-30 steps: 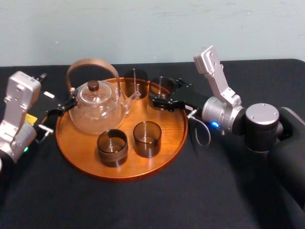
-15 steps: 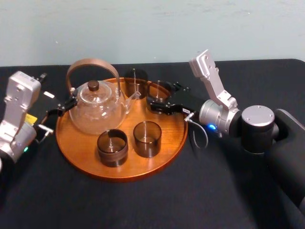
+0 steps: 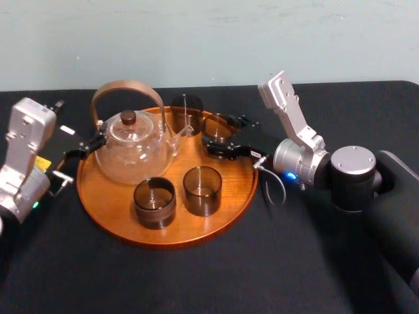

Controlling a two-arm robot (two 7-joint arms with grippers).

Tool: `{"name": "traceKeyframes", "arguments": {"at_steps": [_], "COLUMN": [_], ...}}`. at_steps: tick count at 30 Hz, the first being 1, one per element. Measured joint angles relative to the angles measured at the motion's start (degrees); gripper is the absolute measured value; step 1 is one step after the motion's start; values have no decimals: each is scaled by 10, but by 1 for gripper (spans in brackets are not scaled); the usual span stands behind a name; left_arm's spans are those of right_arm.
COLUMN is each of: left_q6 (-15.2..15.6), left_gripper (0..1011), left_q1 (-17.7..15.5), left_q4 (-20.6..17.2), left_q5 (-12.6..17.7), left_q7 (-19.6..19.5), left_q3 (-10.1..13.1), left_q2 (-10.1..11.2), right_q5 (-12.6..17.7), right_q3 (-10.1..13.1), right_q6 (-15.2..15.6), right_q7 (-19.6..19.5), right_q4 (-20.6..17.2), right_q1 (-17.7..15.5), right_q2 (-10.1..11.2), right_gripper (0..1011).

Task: Pick up the glass from the table and place it on the tray.

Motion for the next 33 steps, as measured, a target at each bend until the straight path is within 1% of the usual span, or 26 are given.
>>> {"name": "traceKeyframes", "arguments": {"at_steps": [33], "left_q6": [0], "left_gripper": [1009], "left_q1": [0], "left_q4": [0], "left_q5": [0], "left_q7": [0], "left_q3": [0], "left_q2": [0], "right_q5": [2], "right_q3": [1], "right_q6": [4], "right_q7": [3], "right_q4": [3], "right_q1": [0], "right_q2": [-1], "right_gripper": [905]}}
